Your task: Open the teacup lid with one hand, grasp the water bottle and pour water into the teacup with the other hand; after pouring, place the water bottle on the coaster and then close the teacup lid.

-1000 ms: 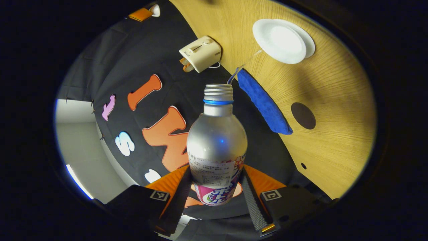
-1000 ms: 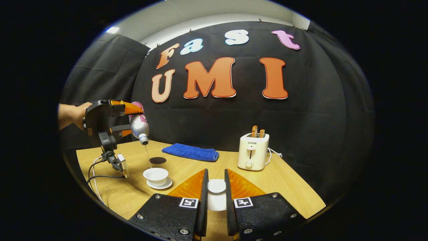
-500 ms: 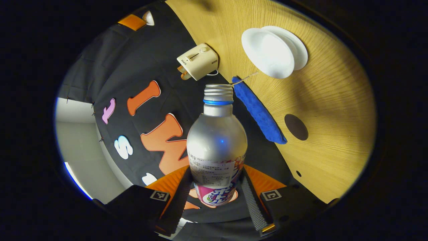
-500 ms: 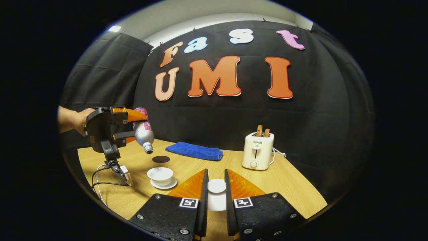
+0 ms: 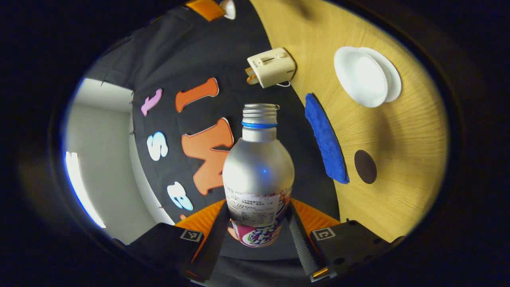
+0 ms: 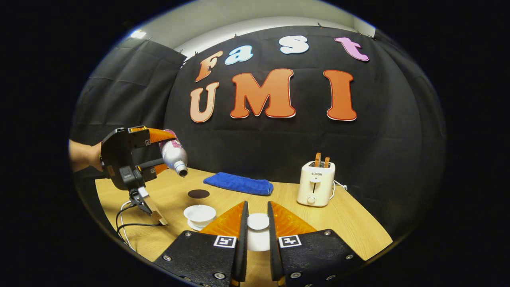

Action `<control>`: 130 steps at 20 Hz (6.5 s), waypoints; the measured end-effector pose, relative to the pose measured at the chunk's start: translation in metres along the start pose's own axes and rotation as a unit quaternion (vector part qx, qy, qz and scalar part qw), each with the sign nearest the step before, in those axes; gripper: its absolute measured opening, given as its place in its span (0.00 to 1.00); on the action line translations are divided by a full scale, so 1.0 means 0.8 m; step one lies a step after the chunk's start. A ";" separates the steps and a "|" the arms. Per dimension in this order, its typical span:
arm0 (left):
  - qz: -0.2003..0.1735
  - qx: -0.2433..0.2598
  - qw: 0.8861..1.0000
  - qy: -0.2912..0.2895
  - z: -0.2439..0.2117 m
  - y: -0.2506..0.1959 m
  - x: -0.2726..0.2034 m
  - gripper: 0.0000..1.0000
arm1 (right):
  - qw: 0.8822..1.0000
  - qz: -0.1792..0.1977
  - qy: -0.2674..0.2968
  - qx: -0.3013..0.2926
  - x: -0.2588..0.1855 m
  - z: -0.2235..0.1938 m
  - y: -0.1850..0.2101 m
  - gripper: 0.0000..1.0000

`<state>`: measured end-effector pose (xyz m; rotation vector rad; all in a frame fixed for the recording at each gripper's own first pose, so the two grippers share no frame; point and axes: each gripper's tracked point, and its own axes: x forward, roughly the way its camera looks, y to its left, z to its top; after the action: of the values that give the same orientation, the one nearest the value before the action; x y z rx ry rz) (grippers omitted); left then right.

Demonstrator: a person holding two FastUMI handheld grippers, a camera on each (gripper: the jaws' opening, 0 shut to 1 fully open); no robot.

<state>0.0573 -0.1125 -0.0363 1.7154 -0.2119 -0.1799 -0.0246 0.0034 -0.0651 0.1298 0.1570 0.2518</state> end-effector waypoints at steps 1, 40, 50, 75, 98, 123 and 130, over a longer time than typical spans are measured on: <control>-0.001 -0.029 1.000 0.007 -0.001 0.000 -0.002 0.80 | 1.000 0.002 -0.001 -0.001 0.003 0.001 0.004 0.24; -0.123 -0.796 0.569 0.167 -0.056 -0.191 0.133 0.80 | 0.993 0.101 0.037 -0.057 0.108 -0.028 0.135 0.24; -0.152 -0.788 0.570 0.176 -0.037 -0.226 0.144 0.82 | 0.991 0.114 0.054 -0.045 0.123 -0.043 0.147 0.25; -0.076 -0.792 0.590 0.139 -0.103 -0.146 0.026 0.94 | 0.987 0.117 0.096 -0.050 0.150 -0.086 0.194 0.25; 0.017 -0.793 0.598 0.114 -0.132 -0.047 -0.048 0.97 | 0.994 0.091 0.043 -0.034 0.125 -0.028 0.180 0.60; 0.059 -0.757 0.646 0.084 -0.086 0.016 -0.138 1.00 | 0.991 -0.049 -0.120 -0.020 0.032 0.110 0.091 0.98; 0.074 -0.759 0.642 0.084 -0.091 0.024 -0.136 1.00 | 0.991 -0.049 -0.120 -0.021 0.031 0.109 0.086 0.98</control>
<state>-0.0317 -0.0195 -0.0064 -0.0121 -0.0020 -0.0206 -0.0025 0.0665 0.0271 0.1094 -0.0810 0.1401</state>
